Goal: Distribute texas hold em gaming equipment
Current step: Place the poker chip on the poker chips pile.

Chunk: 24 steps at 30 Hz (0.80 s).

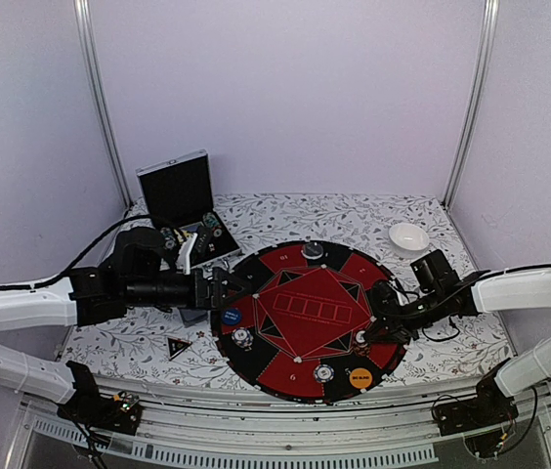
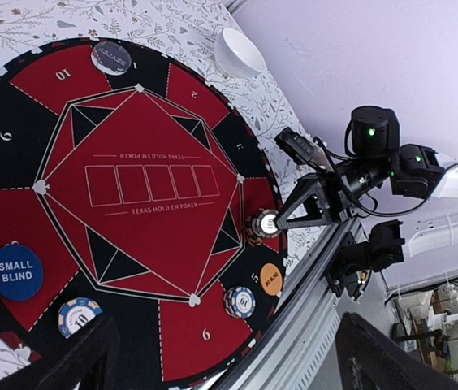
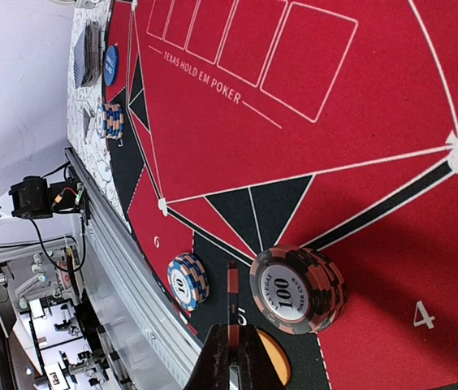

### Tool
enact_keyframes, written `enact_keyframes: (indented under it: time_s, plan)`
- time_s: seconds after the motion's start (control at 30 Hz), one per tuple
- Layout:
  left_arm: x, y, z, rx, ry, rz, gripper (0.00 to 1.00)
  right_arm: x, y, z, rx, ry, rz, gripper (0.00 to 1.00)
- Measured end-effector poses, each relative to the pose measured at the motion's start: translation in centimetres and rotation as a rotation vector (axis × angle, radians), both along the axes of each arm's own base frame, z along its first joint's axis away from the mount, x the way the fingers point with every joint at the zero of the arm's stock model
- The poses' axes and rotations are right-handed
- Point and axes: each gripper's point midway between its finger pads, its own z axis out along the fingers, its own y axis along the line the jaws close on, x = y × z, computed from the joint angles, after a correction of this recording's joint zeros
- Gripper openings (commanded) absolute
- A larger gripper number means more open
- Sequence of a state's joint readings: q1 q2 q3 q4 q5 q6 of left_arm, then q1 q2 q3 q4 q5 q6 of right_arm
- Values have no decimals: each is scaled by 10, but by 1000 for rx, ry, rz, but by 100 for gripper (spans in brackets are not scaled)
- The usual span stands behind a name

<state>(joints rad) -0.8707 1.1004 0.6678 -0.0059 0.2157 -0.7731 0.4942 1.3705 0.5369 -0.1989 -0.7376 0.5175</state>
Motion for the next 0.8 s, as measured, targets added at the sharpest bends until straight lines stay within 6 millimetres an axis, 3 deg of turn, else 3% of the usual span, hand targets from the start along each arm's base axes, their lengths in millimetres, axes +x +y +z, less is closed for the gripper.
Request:
enact_keyframes:
  time_s: [0.63,0.8]
  plan:
    - [0,-1,-1,2,6,-5,95,-2,-5,-11,-15,21,-4,9]
    - [0,-1,-2,6,10,-6,95,1,-11,-11,-43,2,-29,18]
